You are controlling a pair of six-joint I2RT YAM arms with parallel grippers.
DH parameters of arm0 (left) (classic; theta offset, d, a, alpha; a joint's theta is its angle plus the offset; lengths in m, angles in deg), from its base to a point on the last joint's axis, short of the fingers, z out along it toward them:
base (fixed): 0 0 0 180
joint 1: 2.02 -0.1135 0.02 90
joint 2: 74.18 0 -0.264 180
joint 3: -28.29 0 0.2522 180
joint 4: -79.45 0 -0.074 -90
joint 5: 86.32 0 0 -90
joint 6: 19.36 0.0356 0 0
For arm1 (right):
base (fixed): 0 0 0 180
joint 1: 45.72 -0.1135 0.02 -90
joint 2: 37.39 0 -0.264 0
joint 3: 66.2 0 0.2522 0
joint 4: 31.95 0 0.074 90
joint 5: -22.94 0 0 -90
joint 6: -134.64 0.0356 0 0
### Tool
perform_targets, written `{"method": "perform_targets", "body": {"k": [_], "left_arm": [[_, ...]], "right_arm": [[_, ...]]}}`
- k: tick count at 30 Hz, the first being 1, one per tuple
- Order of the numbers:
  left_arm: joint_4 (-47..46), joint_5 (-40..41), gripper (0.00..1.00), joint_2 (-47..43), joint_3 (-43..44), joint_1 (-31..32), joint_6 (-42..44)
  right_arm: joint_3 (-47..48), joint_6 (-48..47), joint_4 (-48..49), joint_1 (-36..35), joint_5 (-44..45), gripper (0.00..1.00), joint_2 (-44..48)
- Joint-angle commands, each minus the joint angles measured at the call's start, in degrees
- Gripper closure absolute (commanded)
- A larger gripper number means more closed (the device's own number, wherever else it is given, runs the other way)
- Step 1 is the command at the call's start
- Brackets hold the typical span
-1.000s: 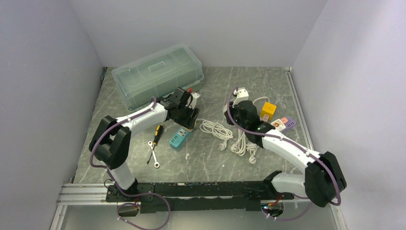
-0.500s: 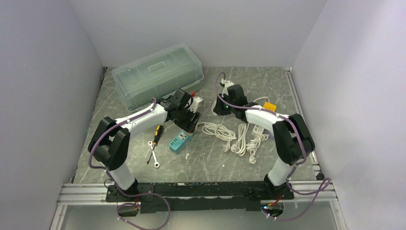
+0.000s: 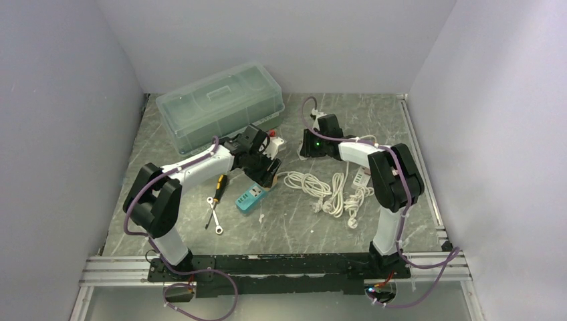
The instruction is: Pull the plug off the socket
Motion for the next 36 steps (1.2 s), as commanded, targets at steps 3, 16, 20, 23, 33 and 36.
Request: {"method": "perform_targets", "body": {"k": [3,16,20,23,33,36], "left_arm": [[0.2,-3.1,1.0,-1.7,1.2,0.9,1.3],[0.3,-2.6,0.72,-1.8,1.4,0.9,0.3],[0.0,-2.2,0.32,-2.6,1.2,0.9,-0.7],[0.2,-1.6,0.08,-3.5,1.4,0.9,-3.5],[-1.7,-2.4,0.0,-15.6,-2.1,-2.9,-6.8],[-0.6,0.6,0.0,-20.1,-4.3,-7.4,-8.4]], "right_arm": [[2.4,0.0,-0.8,0.2,2.9,0.5,0.1],[-1.8,-1.0,-0.8,0.2,9.2,0.22,7.7],[-4.8,-1.3,-0.6,0.0,9.2,0.2,14.0],[-8.0,-2.3,0.5,-0.6,7.5,0.17,19.4],[-17.7,-6.6,2.4,-5.0,0.9,0.0,37.9],[-17.0,-8.4,-0.2,-9.8,2.6,0.0,39.8]]}}
